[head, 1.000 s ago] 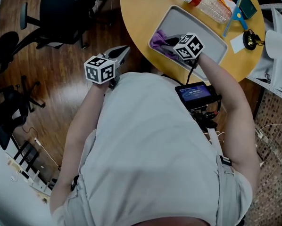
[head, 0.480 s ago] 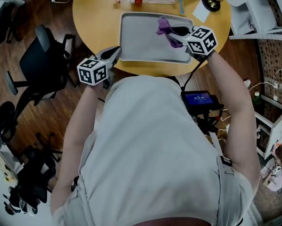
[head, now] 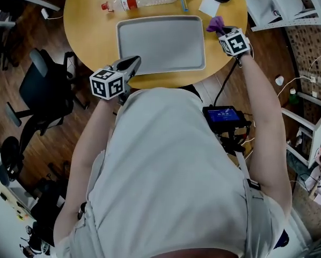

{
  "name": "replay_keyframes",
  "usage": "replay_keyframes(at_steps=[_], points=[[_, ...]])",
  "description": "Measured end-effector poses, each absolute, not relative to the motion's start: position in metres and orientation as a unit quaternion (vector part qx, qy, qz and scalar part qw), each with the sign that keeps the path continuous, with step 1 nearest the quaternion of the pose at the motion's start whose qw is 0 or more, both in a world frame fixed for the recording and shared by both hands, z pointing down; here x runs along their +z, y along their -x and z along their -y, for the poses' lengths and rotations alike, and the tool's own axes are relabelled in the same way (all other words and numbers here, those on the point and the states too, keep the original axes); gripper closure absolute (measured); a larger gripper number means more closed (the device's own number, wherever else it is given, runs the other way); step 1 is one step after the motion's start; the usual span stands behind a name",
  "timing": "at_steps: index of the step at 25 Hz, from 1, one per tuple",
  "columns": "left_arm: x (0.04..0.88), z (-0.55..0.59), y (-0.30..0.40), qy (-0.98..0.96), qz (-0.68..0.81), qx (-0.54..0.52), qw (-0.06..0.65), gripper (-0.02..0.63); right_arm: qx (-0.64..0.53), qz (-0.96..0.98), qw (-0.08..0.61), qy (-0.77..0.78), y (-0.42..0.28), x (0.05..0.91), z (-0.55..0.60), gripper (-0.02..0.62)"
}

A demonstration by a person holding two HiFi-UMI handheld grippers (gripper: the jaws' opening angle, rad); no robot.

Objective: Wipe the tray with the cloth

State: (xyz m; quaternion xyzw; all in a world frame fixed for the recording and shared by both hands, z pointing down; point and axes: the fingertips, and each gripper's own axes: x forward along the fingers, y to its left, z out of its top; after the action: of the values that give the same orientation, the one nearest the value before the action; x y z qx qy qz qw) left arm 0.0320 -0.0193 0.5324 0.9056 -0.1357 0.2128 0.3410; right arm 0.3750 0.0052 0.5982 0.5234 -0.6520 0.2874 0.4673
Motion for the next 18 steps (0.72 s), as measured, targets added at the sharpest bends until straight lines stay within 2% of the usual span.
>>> replay_keyframes(at_steps=[5, 9, 14, 15, 17, 18], points=[[0.535, 0.02, -0.017, -0.895, 0.166, 0.222, 0.348, 0.606, 0.324, 0.642, 0.482, -0.501, -0.373, 0.648, -0.009, 0.517], [0.537, 0.02, -0.006, -0.887, 0.187, 0.231, 0.353, 0.606, 0.348, 0.617, 0.519, -0.479, -0.382, 0.676, -0.015, 0.514], [0.541, 0.025, 0.0, -0.881, 0.198, 0.232, 0.361, 0.606, 0.358, 0.628, 0.506, -0.471, -0.379, 0.679, -0.013, 0.504], [0.541, 0.026, -0.002, -0.882, 0.195, 0.231, 0.361, 0.606, 0.361, 0.637, 0.499, -0.463, -0.376, 0.679, -0.016, 0.475], [0.536, 0.026, -0.009, -0.886, 0.187, 0.224, 0.36, 0.606, 0.37, 0.655, 0.481, -0.449, -0.37, 0.673, -0.025, 0.308], [0.532, 0.027, -0.011, -0.889, 0.183, 0.216, 0.359, 0.606, 0.368, 0.662, 0.472, -0.451, -0.368, 0.666, -0.028, 0.302]])
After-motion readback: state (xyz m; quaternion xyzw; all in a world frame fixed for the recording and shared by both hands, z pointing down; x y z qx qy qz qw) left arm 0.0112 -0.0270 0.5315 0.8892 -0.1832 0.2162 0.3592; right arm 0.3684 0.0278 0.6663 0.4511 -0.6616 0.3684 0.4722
